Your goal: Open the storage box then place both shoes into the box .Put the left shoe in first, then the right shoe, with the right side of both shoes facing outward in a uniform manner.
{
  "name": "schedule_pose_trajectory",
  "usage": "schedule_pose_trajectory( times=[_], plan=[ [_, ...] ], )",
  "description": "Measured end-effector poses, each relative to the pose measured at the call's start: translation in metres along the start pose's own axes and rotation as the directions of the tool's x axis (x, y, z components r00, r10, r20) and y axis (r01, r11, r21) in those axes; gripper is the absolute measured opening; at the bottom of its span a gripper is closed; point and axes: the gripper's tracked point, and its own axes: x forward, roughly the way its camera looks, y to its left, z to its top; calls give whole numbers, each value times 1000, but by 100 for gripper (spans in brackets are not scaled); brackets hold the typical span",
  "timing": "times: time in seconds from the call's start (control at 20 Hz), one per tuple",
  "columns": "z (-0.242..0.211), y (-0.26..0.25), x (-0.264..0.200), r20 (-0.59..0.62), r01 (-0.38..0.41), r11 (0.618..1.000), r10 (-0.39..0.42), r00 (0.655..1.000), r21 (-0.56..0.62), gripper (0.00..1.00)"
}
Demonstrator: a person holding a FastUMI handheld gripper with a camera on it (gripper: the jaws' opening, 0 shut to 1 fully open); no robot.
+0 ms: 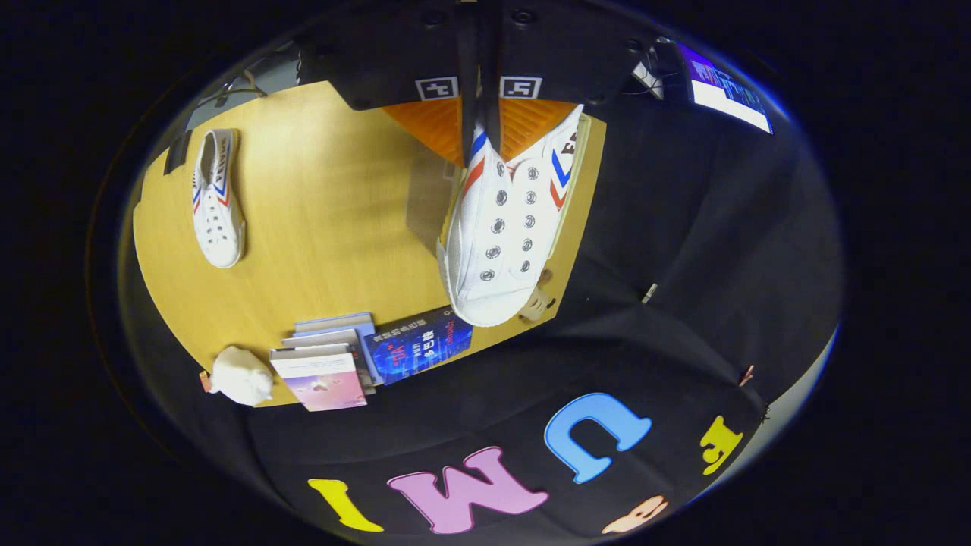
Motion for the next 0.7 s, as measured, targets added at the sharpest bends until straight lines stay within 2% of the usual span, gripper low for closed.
schedule_pose_trajectory(
  times=[0.2,0.55,0.7],
  plan=[
    [-32,30,45,-103,-24,1000,26,994,16,5],
    [-64,36,115,-210,77,997,-76,975,-2,5],
    [-70,23,141,-235,149,989,-146,961,-8,5]
  ],
)
